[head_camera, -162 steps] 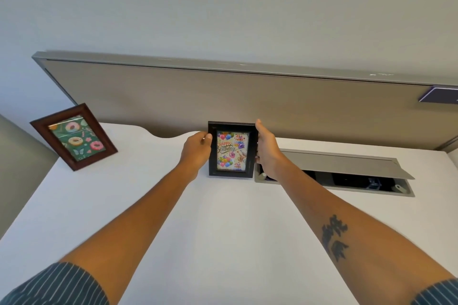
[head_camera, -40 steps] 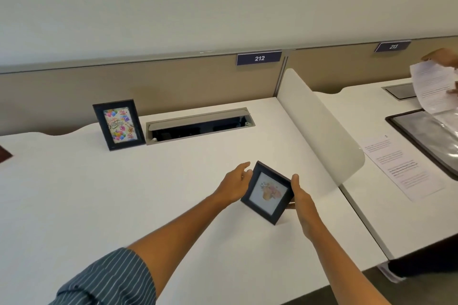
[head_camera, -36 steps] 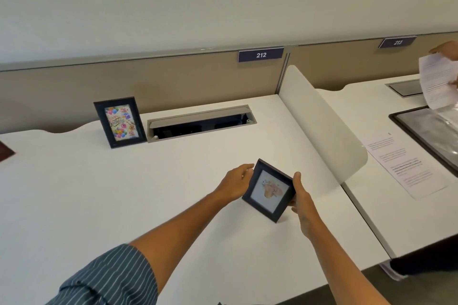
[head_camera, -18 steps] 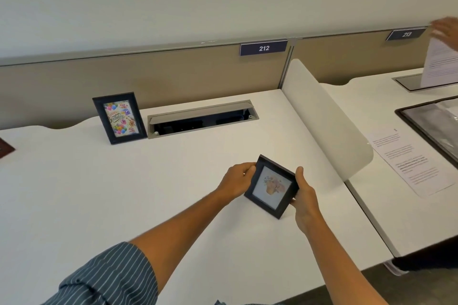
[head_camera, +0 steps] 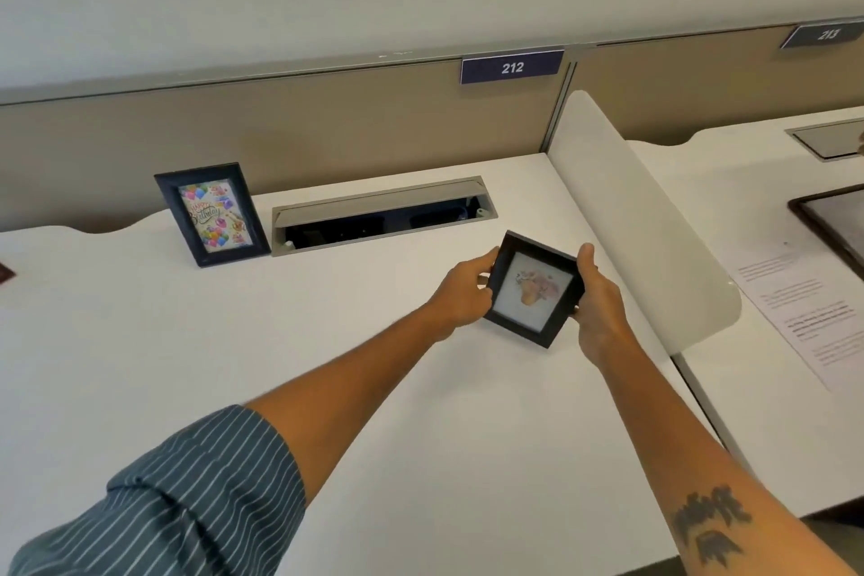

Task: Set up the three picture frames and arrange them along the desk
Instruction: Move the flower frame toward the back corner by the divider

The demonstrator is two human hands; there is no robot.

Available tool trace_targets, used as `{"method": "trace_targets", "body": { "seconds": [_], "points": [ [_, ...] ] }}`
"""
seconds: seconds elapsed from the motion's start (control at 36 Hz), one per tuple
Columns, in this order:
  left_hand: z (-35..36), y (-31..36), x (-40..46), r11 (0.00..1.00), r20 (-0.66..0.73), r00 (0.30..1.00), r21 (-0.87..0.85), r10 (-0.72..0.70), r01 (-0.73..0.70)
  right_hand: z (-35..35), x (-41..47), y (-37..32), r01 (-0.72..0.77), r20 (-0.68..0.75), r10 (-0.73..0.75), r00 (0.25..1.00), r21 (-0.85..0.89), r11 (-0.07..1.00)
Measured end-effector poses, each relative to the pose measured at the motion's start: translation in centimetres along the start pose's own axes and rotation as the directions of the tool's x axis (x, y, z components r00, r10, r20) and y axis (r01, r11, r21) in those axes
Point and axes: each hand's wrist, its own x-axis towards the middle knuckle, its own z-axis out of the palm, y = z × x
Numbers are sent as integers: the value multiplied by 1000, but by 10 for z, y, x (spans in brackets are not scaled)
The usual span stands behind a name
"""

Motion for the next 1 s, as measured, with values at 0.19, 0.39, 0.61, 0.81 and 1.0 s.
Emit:
{"method": "trace_targets", "body": {
  "seconds": [0.19,0.39,0.61,0.81,1.0],
  "points": [
    [-23,23,59,998,44,999,-51,24,-22,10,67,-46,28,14,-27,1000,-10,1000],
    [-38,41,131,997,26,1000,-79,5,-2,24,133,-92,48,21,-47,999,-45,998],
    [-50,52,206,982,38,999,-186,-25,32,33,205,-129,64,20,-63,998,-67,996],
    [-54,51,253,990,19,999,-134,-50,53,40,246,-140,45,27,-43,999,-71,996],
    [-52,45,268,991,22,997,-112,-77,79,41,270,-133,19,40,-16,999,-78,997]
  ]
}}
